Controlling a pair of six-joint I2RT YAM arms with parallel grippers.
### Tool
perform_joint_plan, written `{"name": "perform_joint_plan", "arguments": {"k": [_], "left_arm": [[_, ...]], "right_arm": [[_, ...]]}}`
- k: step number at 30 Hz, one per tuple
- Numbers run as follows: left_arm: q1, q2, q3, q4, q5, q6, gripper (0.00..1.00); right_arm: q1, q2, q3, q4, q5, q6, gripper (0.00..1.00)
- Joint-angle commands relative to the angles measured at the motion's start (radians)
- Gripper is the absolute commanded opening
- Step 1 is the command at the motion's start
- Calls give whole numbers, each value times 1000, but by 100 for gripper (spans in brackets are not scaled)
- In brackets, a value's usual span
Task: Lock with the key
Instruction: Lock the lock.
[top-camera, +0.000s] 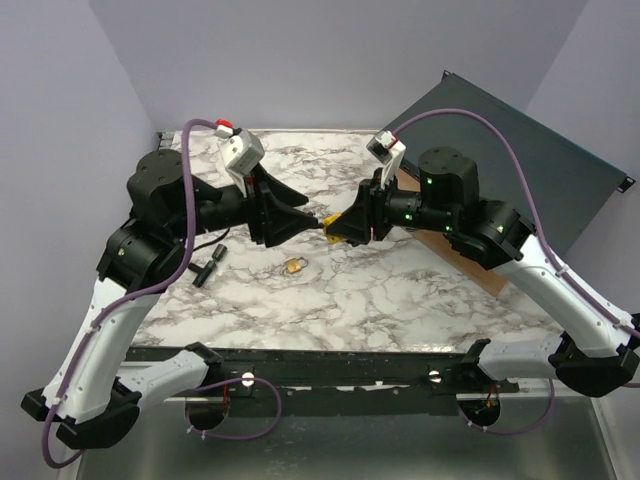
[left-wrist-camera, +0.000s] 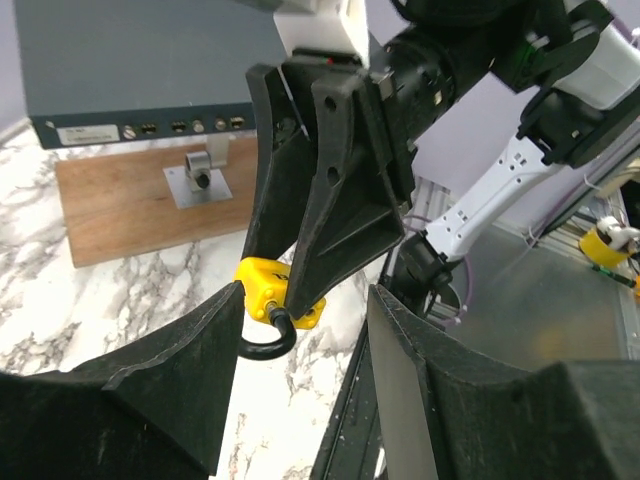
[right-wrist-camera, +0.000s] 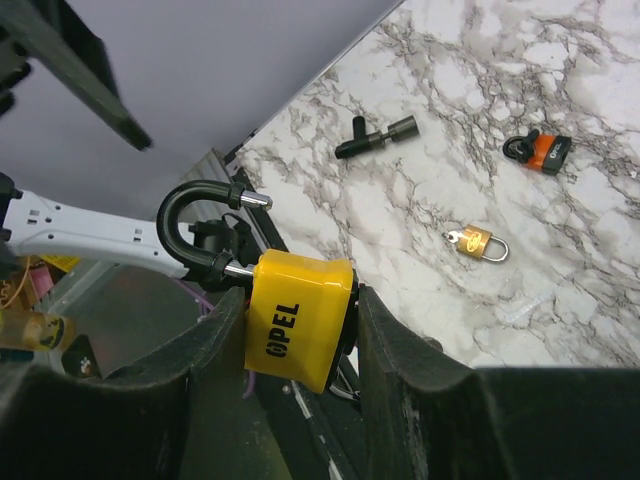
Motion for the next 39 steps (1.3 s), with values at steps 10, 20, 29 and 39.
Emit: {"name": "perform_joint_plan", "arguments": {"k": [10, 20, 29, 39], "left_arm": [[-7, 32, -72, -3, 174, 37, 48], [-12, -15, -113, -31, 168, 30, 41], [-17, -43, -118, -36, 107, 9, 31], [-18, -19, -81, -66, -59, -39, 22]], "right_arm": [[8, 2, 77, 1, 22, 19, 1], [8, 17, 99, -8, 82, 31, 1], [8, 28, 108, -15, 92, 41, 1], [11, 38, 106, -33, 127, 39, 1]]}}
